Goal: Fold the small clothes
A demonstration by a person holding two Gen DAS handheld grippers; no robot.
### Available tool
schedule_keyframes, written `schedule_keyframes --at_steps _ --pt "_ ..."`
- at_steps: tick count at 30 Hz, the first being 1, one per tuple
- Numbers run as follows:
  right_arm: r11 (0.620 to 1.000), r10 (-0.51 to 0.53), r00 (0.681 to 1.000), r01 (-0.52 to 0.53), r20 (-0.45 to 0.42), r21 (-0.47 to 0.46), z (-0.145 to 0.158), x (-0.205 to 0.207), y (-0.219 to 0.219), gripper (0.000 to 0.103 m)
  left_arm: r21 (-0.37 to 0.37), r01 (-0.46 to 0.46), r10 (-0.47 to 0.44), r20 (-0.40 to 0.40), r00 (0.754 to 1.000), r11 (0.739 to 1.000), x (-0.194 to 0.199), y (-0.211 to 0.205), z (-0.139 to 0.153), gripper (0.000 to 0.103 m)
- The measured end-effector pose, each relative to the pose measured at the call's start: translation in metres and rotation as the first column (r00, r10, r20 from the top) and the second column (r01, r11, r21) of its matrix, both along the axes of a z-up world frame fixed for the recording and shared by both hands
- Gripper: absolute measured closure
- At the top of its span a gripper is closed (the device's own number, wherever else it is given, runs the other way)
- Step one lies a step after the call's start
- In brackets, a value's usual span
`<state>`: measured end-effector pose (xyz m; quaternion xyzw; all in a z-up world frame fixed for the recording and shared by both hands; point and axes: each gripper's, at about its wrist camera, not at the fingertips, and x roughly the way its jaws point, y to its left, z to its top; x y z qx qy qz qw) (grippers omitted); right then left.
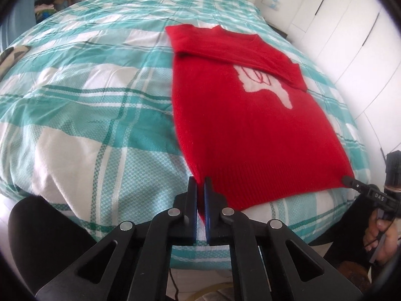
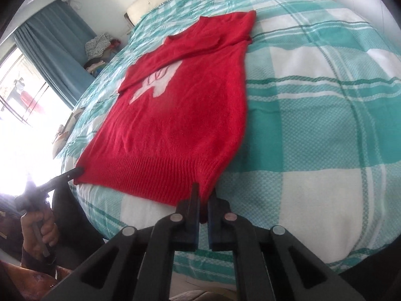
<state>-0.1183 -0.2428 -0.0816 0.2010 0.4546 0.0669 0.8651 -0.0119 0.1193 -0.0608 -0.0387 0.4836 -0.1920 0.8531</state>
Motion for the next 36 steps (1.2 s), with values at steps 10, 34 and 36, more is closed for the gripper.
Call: schedule_keyframes --at_steps 10,34,36 --pt "0.995 0.053 0.998 -0.051 0.02 -0.081 0.021 -0.023 0.004 0.1 -0.024 0.0 0.0 -0.013 1.0 1.0 -0.025 0.015 0.001 0.101" --pt "0.995 0.006 0.982 -0.025 0.189 0.101 0.107 0.143 -0.052 0.099 -0.112 -0.062 0.074 0.106 0.992 0.992 0.182 -0.014 0.083 0.102" --pt "0.996 -0.004 0.983 -0.012 0.181 0.088 0.106 0.177 -0.058 0.099 -0.091 -0.067 0.077 0.105 0.991 0.994 0.216 -0.027 0.078 0.102"
